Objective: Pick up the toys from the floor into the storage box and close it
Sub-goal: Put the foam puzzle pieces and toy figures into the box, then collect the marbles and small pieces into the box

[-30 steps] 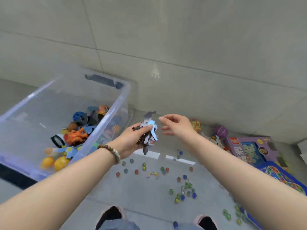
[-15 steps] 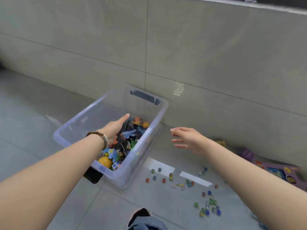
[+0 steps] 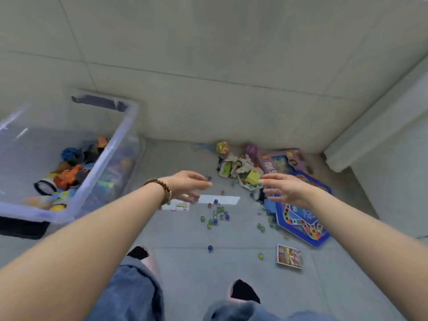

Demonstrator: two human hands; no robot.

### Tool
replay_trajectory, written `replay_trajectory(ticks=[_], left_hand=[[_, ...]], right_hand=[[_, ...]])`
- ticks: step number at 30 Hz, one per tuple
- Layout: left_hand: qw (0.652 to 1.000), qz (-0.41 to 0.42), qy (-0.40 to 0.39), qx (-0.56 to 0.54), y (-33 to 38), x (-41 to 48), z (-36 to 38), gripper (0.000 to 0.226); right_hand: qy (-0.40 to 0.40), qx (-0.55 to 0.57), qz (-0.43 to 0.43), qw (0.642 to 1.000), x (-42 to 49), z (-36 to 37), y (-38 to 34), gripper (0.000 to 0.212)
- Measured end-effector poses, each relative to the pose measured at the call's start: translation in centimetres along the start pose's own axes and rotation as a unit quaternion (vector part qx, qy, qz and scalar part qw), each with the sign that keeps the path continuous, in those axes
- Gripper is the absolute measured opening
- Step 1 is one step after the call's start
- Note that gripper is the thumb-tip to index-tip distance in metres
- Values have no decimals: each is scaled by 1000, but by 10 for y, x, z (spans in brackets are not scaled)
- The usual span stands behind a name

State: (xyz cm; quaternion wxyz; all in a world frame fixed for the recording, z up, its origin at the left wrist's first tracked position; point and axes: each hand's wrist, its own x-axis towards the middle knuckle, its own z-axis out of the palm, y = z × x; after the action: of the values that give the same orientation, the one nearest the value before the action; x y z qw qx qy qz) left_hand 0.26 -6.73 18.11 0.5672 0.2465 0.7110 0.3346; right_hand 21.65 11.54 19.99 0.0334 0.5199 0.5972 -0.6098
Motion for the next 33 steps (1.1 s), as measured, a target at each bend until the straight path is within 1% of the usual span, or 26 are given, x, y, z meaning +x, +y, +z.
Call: replay_trajectory(ticks=[3,5,7,9,10,13,16,18,20,22,23,24,25,26,27,28,29,30,31,33], left_hand=[[998,-38,-32,37,-44,31,47,34],[996,-41,-38,69,-76,45,76,29],[990,-28,-27,138,-110,60,99,33],[978,-3,-1,208,-137,73,115,40],[974,4,9,225,-147,78,123,43],[964,22,34,263,-166,93,140,45],[948,51,75,306,-181,106,150,35],[939,67,103,322,-189,112,152,24],[938,77,117,317,-193,115,153,19],[949,89,128,275,-189,121,158,18],[963,87,131,219,-183,124,165,18],[981,74,130,122,-174,127,174,19],[993,44,113,-7,-161,130,185,23],[987,5,77,-138,-147,134,195,26],[965,-37,30,-257,-134,138,206,29],[933,-74,-8,-353,-123,141,215,30],[900,-103,-28,-422,-115,144,223,30],[881,-124,-29,-457,-110,149,231,28],[876,-137,-20,-463,-106,153,237,26],[895,-139,-2,-423,-104,161,249,28]], right_hand=[[-1,17,56,998,8,-13,70,42],[-5,14,80,997,15,-12,117,41],[-1,11,98,995,22,-1,164,35],[29,21,87,996,33,14,204,34],[52,19,72,996,39,21,220,34],[115,-48,22,992,59,37,253,34],[171,-128,-12,977,77,44,270,26],[181,-154,-17,971,84,48,276,18],[187,-153,-19,970,89,51,276,14],[193,-104,-27,975,91,53,268,13],[191,-42,-34,980,91,55,261,13],[181,24,-42,982,89,56,252,14],[165,76,-58,982,86,56,241,14],[145,98,-78,981,83,54,230,15],[128,97,-101,982,79,51,221,15],[122,88,-124,981,76,44,214,15],[133,83,-140,978,73,35,212,14],[161,86,-147,972,72,22,214,13],[200,94,-141,965,70,6,219,12],[281,103,-95,949,71,-27,237,14]])
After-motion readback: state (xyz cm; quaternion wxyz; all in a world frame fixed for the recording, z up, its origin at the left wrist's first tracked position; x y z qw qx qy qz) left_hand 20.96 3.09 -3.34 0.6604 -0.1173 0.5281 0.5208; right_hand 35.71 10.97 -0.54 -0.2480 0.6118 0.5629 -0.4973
